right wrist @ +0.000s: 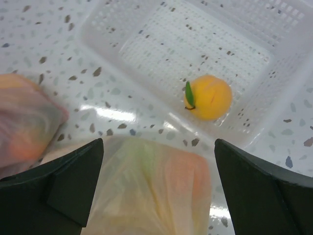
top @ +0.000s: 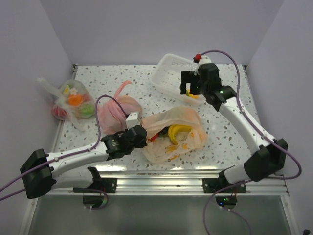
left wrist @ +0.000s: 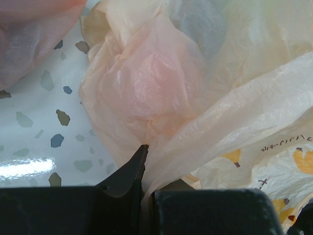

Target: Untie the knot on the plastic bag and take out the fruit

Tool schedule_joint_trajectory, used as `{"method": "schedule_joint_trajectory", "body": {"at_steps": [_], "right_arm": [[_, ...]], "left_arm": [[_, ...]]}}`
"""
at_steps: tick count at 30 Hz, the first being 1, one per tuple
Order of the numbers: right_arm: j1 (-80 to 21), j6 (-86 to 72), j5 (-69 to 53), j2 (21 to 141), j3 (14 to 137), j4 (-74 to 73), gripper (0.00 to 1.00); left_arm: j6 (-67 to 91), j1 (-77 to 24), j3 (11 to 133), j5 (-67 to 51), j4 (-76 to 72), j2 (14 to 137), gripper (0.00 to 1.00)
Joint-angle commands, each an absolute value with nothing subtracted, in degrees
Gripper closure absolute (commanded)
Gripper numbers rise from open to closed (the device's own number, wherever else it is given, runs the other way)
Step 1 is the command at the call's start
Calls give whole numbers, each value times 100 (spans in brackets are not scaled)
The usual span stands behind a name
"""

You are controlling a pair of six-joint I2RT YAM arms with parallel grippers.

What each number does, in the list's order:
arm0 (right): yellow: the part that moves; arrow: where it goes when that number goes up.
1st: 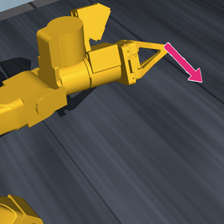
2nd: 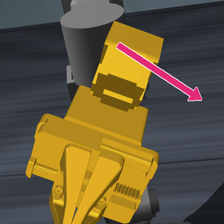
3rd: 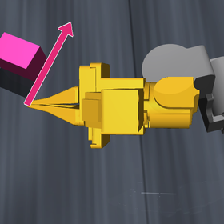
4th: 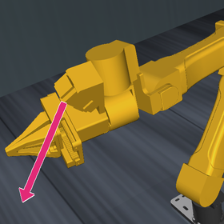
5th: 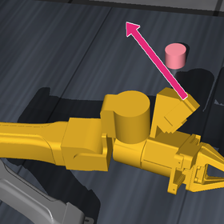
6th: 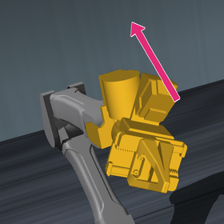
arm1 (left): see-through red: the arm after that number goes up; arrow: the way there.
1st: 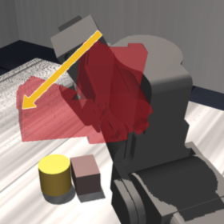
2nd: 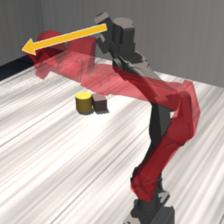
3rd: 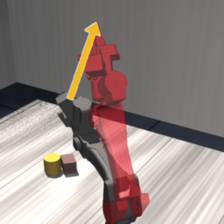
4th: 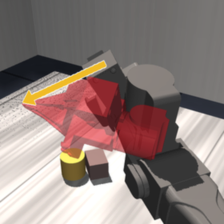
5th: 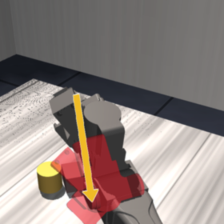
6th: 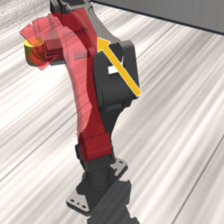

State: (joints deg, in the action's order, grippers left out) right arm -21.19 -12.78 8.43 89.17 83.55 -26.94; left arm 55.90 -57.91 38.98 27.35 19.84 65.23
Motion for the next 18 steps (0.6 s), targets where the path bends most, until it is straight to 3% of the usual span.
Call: {"method": "schedule_joint_trajectory", "body": {"at_steps": [1,9,18], "right_arm": [[-2583,-1379,765,7798,7606,-2979,1],[-3857,-2494,422,5663,5864,-2857,8],[-4763,-3049,325,5554,4404,-2084,17]], "left_arm": [[5519,-5827,4104,2936,1951,6425,91],[5572,-5827,4157,2909,2021,6434,90],[5678,-5836,4271,2900,2232,6486,90]]}}
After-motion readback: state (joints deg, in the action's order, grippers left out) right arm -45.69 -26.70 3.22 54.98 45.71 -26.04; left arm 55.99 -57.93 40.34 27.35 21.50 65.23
